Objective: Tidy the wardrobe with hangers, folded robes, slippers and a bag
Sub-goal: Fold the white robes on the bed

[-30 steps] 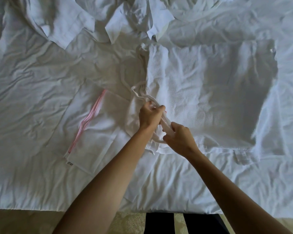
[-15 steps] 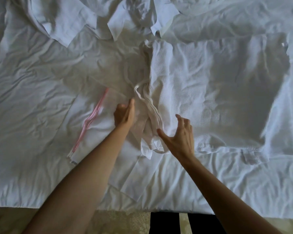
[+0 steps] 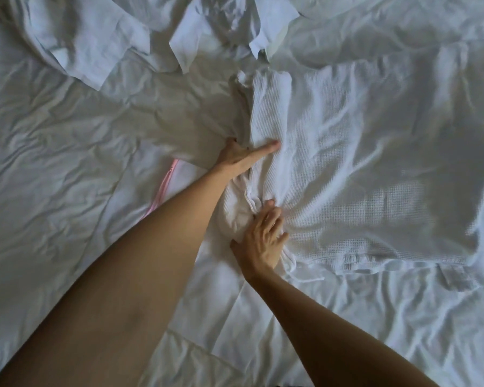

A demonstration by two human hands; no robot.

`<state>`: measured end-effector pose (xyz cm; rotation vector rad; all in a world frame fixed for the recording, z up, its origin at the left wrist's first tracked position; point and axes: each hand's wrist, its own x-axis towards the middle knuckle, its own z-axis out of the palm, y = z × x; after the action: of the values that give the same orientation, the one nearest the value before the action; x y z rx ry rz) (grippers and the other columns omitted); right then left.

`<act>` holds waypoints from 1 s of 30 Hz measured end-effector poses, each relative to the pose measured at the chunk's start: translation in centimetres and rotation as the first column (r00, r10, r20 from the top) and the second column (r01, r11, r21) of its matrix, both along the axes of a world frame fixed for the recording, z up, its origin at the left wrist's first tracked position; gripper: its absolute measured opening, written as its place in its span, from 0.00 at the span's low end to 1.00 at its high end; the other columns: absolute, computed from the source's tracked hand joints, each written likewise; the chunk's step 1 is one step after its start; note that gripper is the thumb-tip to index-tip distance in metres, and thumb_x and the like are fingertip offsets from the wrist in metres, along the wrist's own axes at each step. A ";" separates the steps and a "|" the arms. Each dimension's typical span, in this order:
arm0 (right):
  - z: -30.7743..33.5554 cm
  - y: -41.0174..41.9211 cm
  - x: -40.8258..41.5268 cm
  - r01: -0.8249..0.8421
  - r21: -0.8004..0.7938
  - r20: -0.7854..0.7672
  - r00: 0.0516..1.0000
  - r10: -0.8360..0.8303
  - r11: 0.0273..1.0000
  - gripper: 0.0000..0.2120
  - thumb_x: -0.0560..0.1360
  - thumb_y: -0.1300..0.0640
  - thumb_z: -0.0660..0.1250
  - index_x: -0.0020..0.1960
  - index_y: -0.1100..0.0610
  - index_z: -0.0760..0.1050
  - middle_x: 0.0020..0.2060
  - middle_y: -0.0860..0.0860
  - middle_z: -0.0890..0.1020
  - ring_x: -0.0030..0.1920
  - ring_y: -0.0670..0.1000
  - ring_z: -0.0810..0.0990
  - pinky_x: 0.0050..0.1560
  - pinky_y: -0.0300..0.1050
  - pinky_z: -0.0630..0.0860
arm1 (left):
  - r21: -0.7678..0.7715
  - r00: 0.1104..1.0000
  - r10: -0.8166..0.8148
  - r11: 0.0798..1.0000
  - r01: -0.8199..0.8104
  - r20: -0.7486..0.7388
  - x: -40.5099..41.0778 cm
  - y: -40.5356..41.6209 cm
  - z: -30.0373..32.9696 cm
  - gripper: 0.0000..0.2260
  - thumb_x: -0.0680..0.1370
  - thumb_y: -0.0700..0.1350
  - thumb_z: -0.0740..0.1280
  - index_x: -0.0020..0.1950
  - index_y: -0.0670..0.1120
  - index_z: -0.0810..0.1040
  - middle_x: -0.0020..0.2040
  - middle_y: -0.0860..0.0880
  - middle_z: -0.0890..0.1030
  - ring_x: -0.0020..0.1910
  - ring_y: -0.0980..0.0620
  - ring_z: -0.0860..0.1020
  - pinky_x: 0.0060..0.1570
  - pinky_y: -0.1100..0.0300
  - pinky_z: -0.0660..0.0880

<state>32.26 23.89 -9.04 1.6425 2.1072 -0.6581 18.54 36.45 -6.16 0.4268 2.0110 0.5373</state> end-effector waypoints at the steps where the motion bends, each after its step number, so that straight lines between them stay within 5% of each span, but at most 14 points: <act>1: -0.4 0.4 0.6 -0.017 0.042 -0.016 1.000 0.018 0.999 0.60 0.66 0.36 0.73 0.80 0.63 0.41 0.73 0.62 0.59 0.70 0.61 0.63 0.63 0.58 0.68 | -0.018 0.999 -0.040 0.999 0.040 -0.014 0.2 0.4 0.0 0.60 0.58 0.75 0.74 0.79 0.41 0.59 0.74 0.46 0.71 0.70 0.46 0.72 0.58 0.60 0.69; 4: -1.0 1.6 2.3 0.004 0.146 -0.109 0.994 0.012 0.989 0.51 0.62 0.40 0.77 0.76 0.58 0.58 0.62 0.57 0.69 0.59 0.57 0.71 0.51 0.54 0.75 | -0.071 0.987 -0.076 0.995 0.067 -0.143 0.9 0.9 0.0 0.58 0.59 0.76 0.73 0.76 0.39 0.62 0.70 0.45 0.74 0.65 0.46 0.76 0.54 0.59 0.73; 9: -0.7 3.6 3.5 0.017 0.101 -0.232 0.973 0.007 0.995 0.38 0.67 0.60 0.75 0.72 0.54 0.60 0.56 0.54 0.71 0.53 0.55 0.75 0.45 0.51 0.81 | -0.118 0.990 -0.032 0.993 0.015 -0.137 1.8 1.2 0.5 0.49 0.58 0.74 0.75 0.65 0.40 0.71 0.60 0.47 0.79 0.58 0.47 0.79 0.54 0.57 0.76; 12: 0.9 5.6 4.1 0.030 0.008 -0.307 0.951 -0.026 1.000 0.29 0.73 0.61 0.68 0.71 0.52 0.62 0.59 0.53 0.72 0.54 0.57 0.78 0.46 0.50 0.77 | -0.136 0.997 -0.035 0.990 0.026 -0.065 1.2 2.1 1.4 0.39 0.60 0.67 0.80 0.59 0.41 0.78 0.53 0.47 0.83 0.55 0.47 0.81 0.54 0.57 0.77; 17: 4.4 10.2 8.8 0.137 -0.221 -0.506 0.830 -0.234 0.966 0.14 0.72 0.53 0.67 0.56 0.55 0.70 0.47 0.52 0.81 0.45 0.59 0.80 0.43 0.51 0.77 | -0.055 0.998 0.037 0.998 -0.040 -0.059 3.5 5.0 4.6 0.24 0.69 0.51 0.75 0.60 0.41 0.75 0.43 0.46 0.82 0.41 0.49 0.82 0.28 0.62 0.75; 22: 8.4 15.7 17.6 0.229 -0.496 -0.594 0.614 -0.520 0.838 0.15 0.65 0.54 0.71 0.52 0.53 0.77 0.42 0.51 0.84 0.41 0.49 0.82 0.39 0.44 0.81 | 0.012 0.988 0.126 0.992 -0.126 -0.092 10.9 11.0 7.4 0.29 0.63 0.53 0.72 0.61 0.42 0.77 0.52 0.45 0.84 0.47 0.47 0.83 0.49 0.56 0.81; 25: 9.8 19.7 22.7 0.270 -0.546 -0.572 0.571 -0.588 0.793 0.16 0.61 0.54 0.69 0.49 0.54 0.79 0.40 0.51 0.85 0.40 0.50 0.83 0.39 0.48 0.82 | 0.063 0.985 0.132 0.990 -0.125 -0.108 17.3 15.3 8.6 0.37 0.66 0.53 0.74 0.71 0.41 0.66 0.61 0.46 0.80 0.55 0.44 0.81 0.56 0.54 0.79; 30: 10.7 25.7 32.6 0.396 -0.623 -0.461 0.511 -0.726 0.675 0.10 0.66 0.64 0.70 0.48 0.59 0.82 0.40 0.58 0.86 0.40 0.56 0.85 0.39 0.51 0.82 | 0.096 0.982 0.135 0.988 -0.123 -0.129 28.9 21.7 9.7 0.35 0.72 0.49 0.73 0.73 0.44 0.58 0.69 0.43 0.74 0.64 0.41 0.77 0.61 0.52 0.73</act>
<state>64.87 49.55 1.65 1.9994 1.4758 -2.1043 47.41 58.15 3.56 0.3970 2.1617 0.6951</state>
